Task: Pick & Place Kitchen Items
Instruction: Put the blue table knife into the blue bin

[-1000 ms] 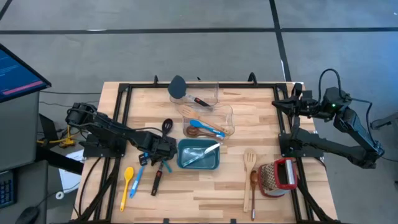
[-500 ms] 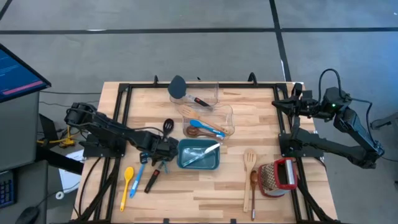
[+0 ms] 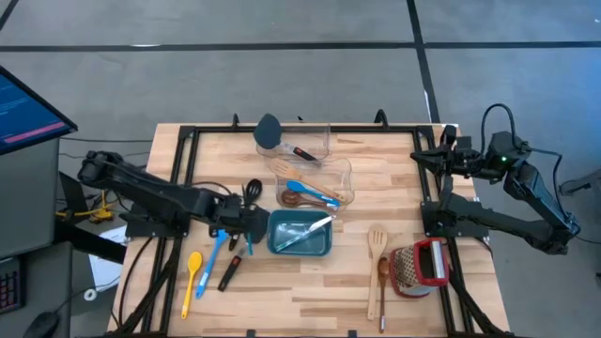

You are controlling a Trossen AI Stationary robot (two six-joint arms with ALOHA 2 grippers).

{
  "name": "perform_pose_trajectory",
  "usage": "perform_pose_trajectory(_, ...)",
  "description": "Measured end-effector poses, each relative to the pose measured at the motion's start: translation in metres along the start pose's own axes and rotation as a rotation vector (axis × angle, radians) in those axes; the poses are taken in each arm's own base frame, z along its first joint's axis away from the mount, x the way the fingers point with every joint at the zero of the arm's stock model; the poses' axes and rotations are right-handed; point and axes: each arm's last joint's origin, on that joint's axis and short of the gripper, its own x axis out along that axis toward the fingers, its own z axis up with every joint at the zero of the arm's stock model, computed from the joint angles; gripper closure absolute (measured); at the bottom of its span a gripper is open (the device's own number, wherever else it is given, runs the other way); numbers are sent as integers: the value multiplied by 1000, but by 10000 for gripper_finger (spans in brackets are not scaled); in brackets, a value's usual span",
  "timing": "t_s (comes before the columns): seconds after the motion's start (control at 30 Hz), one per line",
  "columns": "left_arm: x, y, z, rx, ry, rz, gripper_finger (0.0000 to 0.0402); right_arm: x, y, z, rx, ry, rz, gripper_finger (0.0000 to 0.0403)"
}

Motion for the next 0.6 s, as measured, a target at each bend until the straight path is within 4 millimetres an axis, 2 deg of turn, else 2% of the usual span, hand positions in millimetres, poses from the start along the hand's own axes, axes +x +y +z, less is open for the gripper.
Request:
perform_pose_trajectory(0.23,-34,3,7,154,8,-133,399,0,0,0,16,1,0,403)
perform_pose_trajectory(0.47,-60,-1,17,249,-174,-341,399,0,0,0,23,0,-3,403)
perform_pose_trajectory(0.6,-71,-14,17,311,-262,-500,399,0,-2,0,64,-4,-60,403)
